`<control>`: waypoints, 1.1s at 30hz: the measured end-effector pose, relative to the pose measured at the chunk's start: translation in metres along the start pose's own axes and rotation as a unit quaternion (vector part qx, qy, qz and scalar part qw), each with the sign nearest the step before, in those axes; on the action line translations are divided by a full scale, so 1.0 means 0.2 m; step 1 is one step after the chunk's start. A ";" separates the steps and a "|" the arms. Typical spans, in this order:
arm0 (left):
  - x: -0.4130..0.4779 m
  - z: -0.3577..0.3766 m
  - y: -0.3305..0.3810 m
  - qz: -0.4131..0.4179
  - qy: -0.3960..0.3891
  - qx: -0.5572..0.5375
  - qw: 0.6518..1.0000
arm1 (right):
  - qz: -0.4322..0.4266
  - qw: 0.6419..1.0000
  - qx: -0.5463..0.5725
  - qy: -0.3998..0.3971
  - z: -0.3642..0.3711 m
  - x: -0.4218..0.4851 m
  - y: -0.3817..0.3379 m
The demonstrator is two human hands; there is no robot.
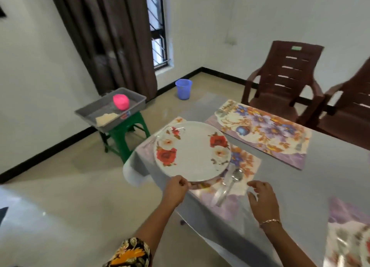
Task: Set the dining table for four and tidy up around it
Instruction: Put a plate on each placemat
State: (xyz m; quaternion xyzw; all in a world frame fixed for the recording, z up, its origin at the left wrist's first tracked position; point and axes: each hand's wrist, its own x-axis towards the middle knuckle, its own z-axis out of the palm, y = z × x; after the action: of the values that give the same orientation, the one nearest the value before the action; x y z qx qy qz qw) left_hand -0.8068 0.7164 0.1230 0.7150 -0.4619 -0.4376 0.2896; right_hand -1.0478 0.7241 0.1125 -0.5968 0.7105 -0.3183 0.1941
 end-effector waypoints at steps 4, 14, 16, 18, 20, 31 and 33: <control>0.12 -0.23 -0.06 0.002 0.030 0.030 0.999 | 0.006 1.000 0.014 -0.009 0.15 0.09 -0.21; 0.52 -0.42 -0.02 -0.037 0.159 0.012 0.987 | 0.038 0.999 0.000 -0.014 0.34 0.52 -0.31; 0.62 -0.43 0.02 -0.048 0.178 0.009 0.983 | 0.057 0.998 -0.010 -0.003 0.38 0.64 -0.31; 0.73 -0.43 0.06 -0.052 0.180 0.008 0.982 | 0.086 0.996 -0.021 0.008 0.40 0.76 -0.31; 0.81 -0.44 0.10 -0.060 0.171 0.057 0.982 | 0.122 0.992 -0.044 -0.004 0.42 0.85 -0.29; 1.06 -0.44 0.07 -0.138 0.164 0.108 0.971 | 0.191 0.977 -0.087 -0.047 0.47 0.96 -0.25; 1.08 -0.43 0.06 -0.149 0.155 0.105 0.971 | 0.195 0.976 -0.084 -0.043 0.47 0.96 -0.25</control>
State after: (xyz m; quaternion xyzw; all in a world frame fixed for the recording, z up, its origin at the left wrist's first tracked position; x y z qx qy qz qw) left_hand -0.6936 0.5140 0.0939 0.8614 -0.3432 -0.3085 0.2122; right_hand -0.9900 0.5120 0.0985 -0.4739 0.8284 -0.1878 0.2322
